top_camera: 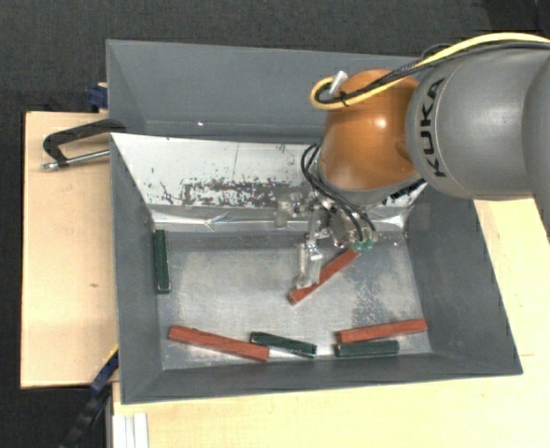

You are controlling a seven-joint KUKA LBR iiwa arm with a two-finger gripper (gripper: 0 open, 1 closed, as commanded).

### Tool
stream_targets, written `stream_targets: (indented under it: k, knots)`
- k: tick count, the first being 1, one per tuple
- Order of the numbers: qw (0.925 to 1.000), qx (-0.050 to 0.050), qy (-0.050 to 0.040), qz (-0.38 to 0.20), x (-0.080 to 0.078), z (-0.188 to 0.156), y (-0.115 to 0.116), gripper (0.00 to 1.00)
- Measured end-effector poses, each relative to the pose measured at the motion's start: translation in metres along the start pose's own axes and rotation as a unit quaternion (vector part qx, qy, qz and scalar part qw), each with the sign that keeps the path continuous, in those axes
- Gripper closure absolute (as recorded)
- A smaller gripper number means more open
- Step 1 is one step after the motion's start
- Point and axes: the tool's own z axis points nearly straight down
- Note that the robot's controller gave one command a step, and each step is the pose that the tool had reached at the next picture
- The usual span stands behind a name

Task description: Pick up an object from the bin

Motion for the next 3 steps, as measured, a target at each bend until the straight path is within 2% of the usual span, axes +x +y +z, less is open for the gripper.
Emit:
stream_targets:
  k: [1,2,3]
  knots:
    - [0.9997,0.001,0.0041,0.024,0.016,0.020,-0.031,0.00]
    - [0.9993,0.000,0.0036,-0.038,0.031,0.030,-0.034,1.00]
    - [0.9993,0.000,0.0036,-0.038,0.031,0.030,-0.034,1.00]
